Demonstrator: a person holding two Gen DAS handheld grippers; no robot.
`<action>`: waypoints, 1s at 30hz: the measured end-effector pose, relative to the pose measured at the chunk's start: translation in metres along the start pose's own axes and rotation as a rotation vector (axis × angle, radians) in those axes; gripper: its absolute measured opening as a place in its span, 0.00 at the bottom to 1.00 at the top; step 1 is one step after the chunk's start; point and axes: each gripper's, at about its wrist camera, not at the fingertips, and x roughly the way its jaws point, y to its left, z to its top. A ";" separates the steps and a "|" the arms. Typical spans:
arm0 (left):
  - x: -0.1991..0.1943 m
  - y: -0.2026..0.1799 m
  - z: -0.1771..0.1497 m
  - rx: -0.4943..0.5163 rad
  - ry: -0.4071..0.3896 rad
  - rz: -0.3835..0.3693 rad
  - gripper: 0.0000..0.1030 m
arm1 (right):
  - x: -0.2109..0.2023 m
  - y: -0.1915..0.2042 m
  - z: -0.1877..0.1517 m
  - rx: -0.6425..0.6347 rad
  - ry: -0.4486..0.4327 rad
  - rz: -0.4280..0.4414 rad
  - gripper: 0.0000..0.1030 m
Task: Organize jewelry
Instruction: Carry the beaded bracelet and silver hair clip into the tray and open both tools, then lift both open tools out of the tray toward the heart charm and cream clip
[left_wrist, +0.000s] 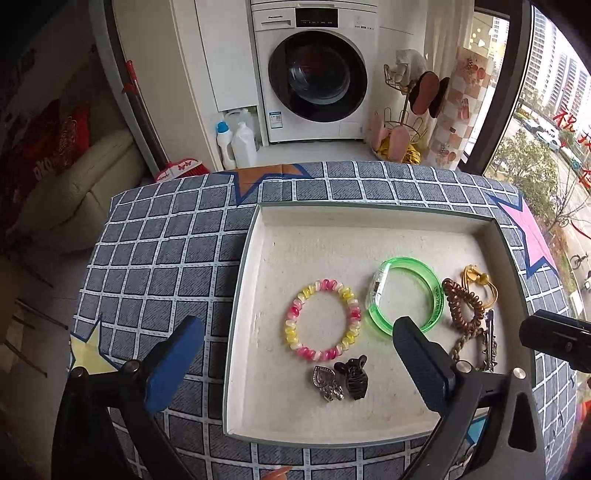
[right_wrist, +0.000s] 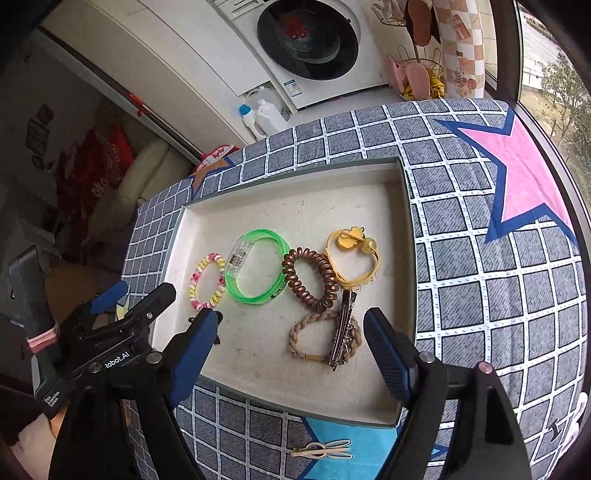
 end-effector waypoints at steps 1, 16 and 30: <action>-0.002 0.000 -0.001 0.005 -0.005 0.008 1.00 | -0.002 0.000 -0.001 0.003 -0.003 -0.004 0.81; -0.047 -0.002 -0.033 0.015 -0.011 0.003 1.00 | -0.044 0.001 -0.032 0.031 -0.062 0.015 0.83; -0.075 -0.024 -0.113 0.119 0.069 -0.067 1.00 | -0.059 -0.015 -0.089 0.074 0.036 -0.048 0.83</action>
